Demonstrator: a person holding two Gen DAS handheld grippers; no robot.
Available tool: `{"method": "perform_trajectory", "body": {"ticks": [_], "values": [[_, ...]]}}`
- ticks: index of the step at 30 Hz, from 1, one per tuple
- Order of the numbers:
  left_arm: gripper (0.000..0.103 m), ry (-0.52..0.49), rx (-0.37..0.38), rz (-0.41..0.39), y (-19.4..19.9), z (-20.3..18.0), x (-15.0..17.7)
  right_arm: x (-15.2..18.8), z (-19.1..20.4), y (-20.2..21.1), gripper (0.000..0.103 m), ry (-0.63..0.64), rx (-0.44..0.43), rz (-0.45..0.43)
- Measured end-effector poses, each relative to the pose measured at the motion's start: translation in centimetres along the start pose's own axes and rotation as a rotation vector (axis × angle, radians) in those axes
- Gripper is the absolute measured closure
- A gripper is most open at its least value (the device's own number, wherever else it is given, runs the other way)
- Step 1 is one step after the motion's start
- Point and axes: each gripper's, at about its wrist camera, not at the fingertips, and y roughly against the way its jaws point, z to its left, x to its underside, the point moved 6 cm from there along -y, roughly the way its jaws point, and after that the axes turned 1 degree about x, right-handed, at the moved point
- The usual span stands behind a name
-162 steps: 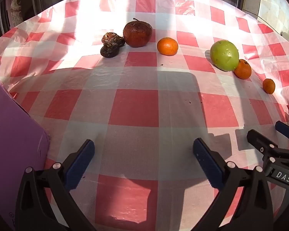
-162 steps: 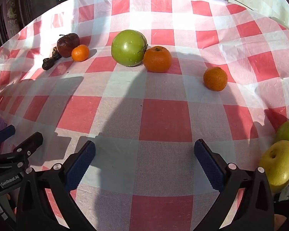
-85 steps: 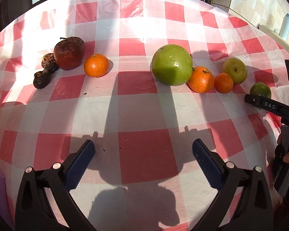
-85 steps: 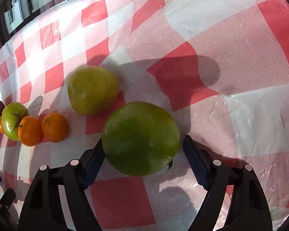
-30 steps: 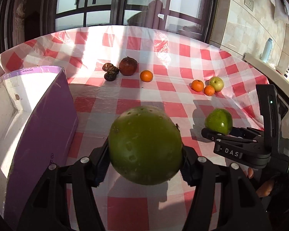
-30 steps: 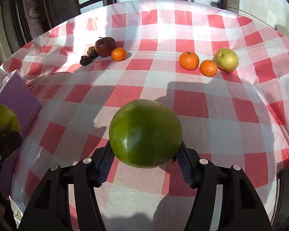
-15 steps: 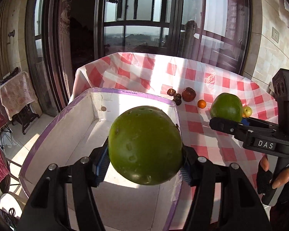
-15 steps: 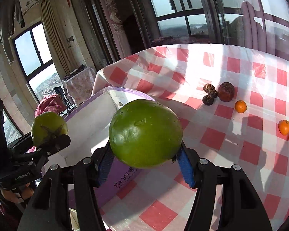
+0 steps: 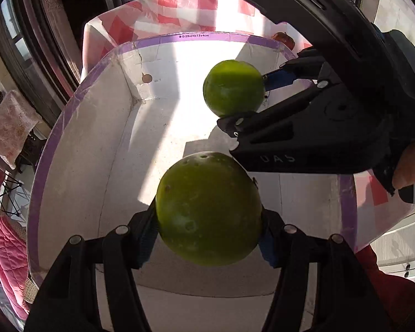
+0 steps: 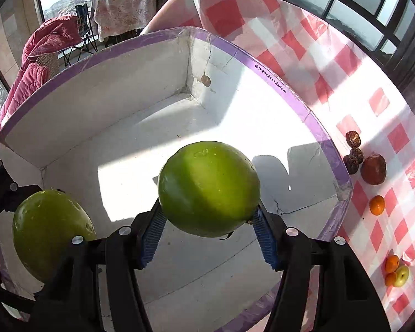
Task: Organize fruits
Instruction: 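Carry both green fruits over the white box with both grippers, then open the right gripper over the box while the left releases its green fruit, then move both grippers back over the table toward the oranges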
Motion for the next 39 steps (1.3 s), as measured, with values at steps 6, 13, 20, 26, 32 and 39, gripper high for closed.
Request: {"method": "perform_trajectory", "body": {"ticks": [6,13,20,26,32,39], "values": [[0.042,-0.063,-0.015,0.208,-2.2,-0.2,1.4,-0.8,-0.7,-0.9,0.098,0.138,0.120,0.082],[0.042,-0.061,-0.039,0.302,-3.0,0.1,3.2,-2.6,1.7,0.5,0.071,0.155,-0.029,0.020],[0.025,0.005,-0.098,0.281,-2.4,1.5,1.7,-1.6,1.3,-0.3,0.039,0.128,-0.054,-0.034],[0.009,0.042,-0.144,0.218,-1.4,1.6,-0.1,-1.9,-4.6,5.8,0.020,-0.151,-0.177,-0.349],[0.009,0.049,-0.316,-0.087,4.3,1.1,-3.1,5.0,-13.6,9.1,0.015,-0.450,-0.273,-0.578],[0.002,0.029,-0.199,-0.640,14.7,-8.3,-11.4,16.1,-22.9,6.1,0.015,-0.754,-0.079,-0.536]]}}
